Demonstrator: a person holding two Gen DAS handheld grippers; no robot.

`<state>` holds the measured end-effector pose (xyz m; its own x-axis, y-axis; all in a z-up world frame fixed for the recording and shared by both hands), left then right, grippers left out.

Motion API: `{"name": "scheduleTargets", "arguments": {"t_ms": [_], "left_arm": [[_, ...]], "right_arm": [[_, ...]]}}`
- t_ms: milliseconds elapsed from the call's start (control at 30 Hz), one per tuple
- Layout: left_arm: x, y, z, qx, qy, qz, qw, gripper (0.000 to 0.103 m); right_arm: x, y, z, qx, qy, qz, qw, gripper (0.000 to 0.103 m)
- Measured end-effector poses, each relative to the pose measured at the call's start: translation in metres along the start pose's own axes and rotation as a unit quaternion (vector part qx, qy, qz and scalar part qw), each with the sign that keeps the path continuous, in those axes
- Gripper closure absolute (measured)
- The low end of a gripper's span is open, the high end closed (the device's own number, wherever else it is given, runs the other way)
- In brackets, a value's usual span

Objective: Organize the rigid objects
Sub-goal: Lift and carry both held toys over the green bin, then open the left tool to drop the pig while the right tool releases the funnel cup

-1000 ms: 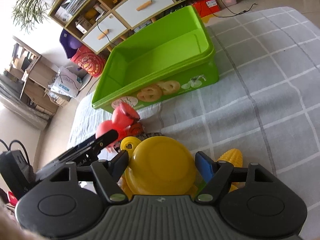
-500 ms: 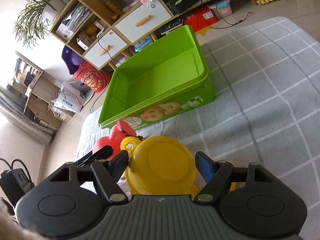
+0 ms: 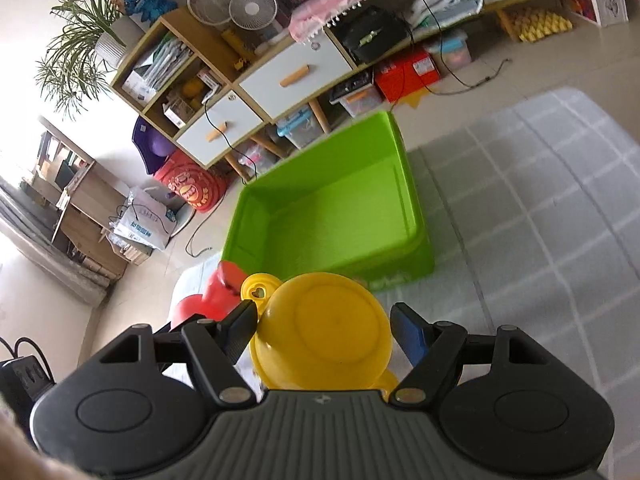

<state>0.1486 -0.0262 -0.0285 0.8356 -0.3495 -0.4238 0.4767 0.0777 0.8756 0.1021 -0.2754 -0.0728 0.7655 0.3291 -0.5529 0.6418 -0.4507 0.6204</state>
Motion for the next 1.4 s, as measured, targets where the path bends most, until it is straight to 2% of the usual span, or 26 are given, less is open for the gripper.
{"name": "scheduleTargets", "arguments": {"t_ms": [267,467,800,1133,1167,1233,1333,1400], "left_arm": [[0.037,0.007,0.005,0.032,0.002,0.000,0.9995,0.044],[0.062,-0.001,-0.010,0.026,0.005,-0.014,0.9995,0.044],[0.087,-0.015,-0.016,0.064,0.013,-0.058,0.9962,0.043],[0.085,-0.017,-0.019,0.073,0.011,-0.067,0.9950,0.043],[0.083,-0.017,-0.019,0.074,0.009,-0.065,0.9951,0.041],[0.082,-0.016,-0.017,0.071,0.003,-0.063,0.9955,0.022],[0.080,-0.012,-0.010,0.066,-0.011,-0.059,0.9960,0.015],[0.077,-0.011,-0.006,0.069,-0.013,-0.058,0.9959,0.011]], "right_arm": [[0.042,0.040,-0.011,-0.035,-0.007,0.020,0.999,0.049],[0.081,0.056,-0.015,-0.062,-0.019,0.026,0.998,0.049],[0.125,0.042,-0.009,-0.125,-0.068,-0.006,0.990,0.049],[0.134,0.028,-0.006,-0.159,-0.085,-0.025,0.983,0.048],[0.134,0.028,-0.006,-0.159,-0.085,-0.027,0.983,0.048],[0.134,0.026,-0.006,-0.159,-0.084,-0.031,0.983,0.047],[0.133,0.024,-0.008,-0.164,-0.080,-0.039,0.982,0.037],[0.129,0.025,-0.010,-0.165,-0.079,-0.036,0.982,0.034]]}}
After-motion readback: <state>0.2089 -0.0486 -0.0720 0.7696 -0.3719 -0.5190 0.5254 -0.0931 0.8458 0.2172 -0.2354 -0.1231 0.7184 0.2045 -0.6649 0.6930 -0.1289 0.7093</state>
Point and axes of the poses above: each gripper's, at about its wrist camera, not at the fingertips, and x roughly the way its jaws point, z to its right, y to its top, the point moved 8 cm from there along x, roughly the way its jaws point, and after that the axes turned 10 degrees about z, right-handed, at the moved point
